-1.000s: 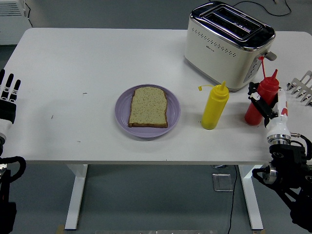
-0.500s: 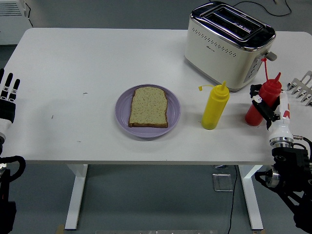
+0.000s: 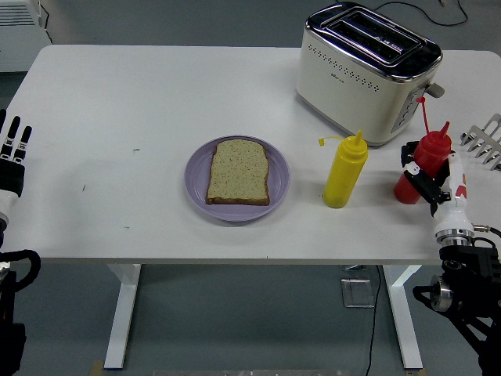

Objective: Pick up the cup,pour liquid into bread,place the cup on the desk

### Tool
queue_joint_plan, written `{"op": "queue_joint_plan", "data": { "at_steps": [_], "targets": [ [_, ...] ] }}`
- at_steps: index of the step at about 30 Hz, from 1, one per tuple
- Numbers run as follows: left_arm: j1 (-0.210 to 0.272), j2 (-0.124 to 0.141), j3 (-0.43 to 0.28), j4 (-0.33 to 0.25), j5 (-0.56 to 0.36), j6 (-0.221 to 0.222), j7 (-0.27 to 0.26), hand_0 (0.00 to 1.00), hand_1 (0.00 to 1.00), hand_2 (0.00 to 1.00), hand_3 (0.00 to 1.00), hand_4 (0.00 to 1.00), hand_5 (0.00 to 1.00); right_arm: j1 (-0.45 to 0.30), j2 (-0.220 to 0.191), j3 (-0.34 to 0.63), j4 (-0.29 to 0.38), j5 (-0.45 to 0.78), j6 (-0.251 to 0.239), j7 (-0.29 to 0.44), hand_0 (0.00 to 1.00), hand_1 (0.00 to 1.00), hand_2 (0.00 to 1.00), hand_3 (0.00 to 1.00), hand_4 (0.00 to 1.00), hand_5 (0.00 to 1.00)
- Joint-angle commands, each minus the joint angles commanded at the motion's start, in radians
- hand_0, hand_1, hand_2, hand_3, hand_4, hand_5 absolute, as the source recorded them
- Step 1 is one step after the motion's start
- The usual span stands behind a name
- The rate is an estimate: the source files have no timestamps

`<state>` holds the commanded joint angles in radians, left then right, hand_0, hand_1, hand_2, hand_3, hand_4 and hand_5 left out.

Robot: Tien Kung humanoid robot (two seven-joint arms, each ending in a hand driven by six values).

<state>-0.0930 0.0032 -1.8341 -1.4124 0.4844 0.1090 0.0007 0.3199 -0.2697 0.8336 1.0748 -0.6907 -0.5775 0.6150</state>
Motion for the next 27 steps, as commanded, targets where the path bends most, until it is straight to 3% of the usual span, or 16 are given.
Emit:
{"op": "queue_joint_plan", "data": {
  "at_steps": [2, 3, 8, 9, 14, 15, 20, 21, 26, 27],
  "targets": [
    [0.000, 0.000, 0.000, 0.000, 0.000, 0.000, 0.000, 0.785, 0.735, 0.734, 0.689, 0.514, 0.998, -0.004, -0.001, 0.002, 0.003, -0.004, -0.002, -0.004, 0.558, 0.527, 0.546, 0.559, 0.717, 0.292],
    [0.000, 0.000, 0.001, 0.000, 0.000, 0.000, 0.000, 0.784, 0.735, 0.733, 0.688, 0.515, 0.998, -0.005, -0.001, 0.002, 0.003, -0.006, -0.002, -0.005, 0.639, 0.610, 0.638, 0.768, 0.736, 0.285],
    [0.002, 0.000, 0.002, 0.000, 0.000, -0.001, 0.000, 0.784, 0.735, 0.733, 0.688, 0.515, 0.998, -0.020, -0.006, 0.011, 0.014, -0.018, 0.000, -0.018, 0.639, 0.610, 0.638, 0.768, 0.736, 0.285],
    [0.002, 0.000, 0.003, 0.000, 0.000, -0.001, 0.000, 0.785, 0.736, 0.734, 0.689, 0.515, 0.998, -0.023, -0.007, 0.013, 0.015, -0.018, 0.002, -0.022, 0.760, 0.707, 0.775, 0.916, 0.767, 0.281],
    [0.003, 0.001, 0.005, 0.000, 0.000, -0.001, 0.000, 0.785, 0.736, 0.734, 0.689, 0.515, 0.998, -0.039, -0.011, 0.022, 0.024, -0.024, 0.011, -0.031, 0.760, 0.707, 0.775, 0.916, 0.767, 0.281],
    [0.004, 0.001, 0.005, 0.000, 0.001, -0.001, 0.000, 0.785, 0.736, 0.734, 0.689, 0.514, 0.998, -0.045, -0.012, 0.024, 0.028, -0.029, 0.013, -0.034, 0.808, 0.763, 0.855, 0.974, 0.774, 0.285],
    [0.006, 0.001, 0.008, 0.000, 0.001, -0.001, 0.000, 0.785, 0.736, 0.734, 0.689, 0.514, 0.998, -0.075, -0.023, 0.041, 0.053, -0.043, 0.021, -0.040, 0.808, 0.763, 0.855, 0.974, 0.774, 0.285],
    [0.006, 0.001, 0.009, 0.000, 0.001, -0.001, 0.000, 0.785, 0.736, 0.734, 0.689, 0.514, 0.998, -0.084, -0.026, 0.047, 0.063, -0.047, 0.025, -0.041, 0.865, 0.816, 0.933, 0.998, 0.785, 0.280],
    [0.007, 0.002, 0.010, 0.000, 0.000, -0.001, 0.000, 0.785, 0.736, 0.734, 0.689, 0.514, 0.998, -0.128, -0.041, 0.086, 0.106, -0.079, 0.031, -0.049, 0.865, 0.816, 0.933, 0.998, 0.785, 0.280],
    [0.007, 0.002, 0.010, 0.000, 0.000, 0.000, 0.000, 0.785, 0.736, 0.734, 0.689, 0.515, 0.998, -0.133, -0.042, 0.091, 0.111, -0.081, 0.032, -0.050, 0.905, 0.856, 0.976, 0.998, 0.789, 0.279]
  ]
}}
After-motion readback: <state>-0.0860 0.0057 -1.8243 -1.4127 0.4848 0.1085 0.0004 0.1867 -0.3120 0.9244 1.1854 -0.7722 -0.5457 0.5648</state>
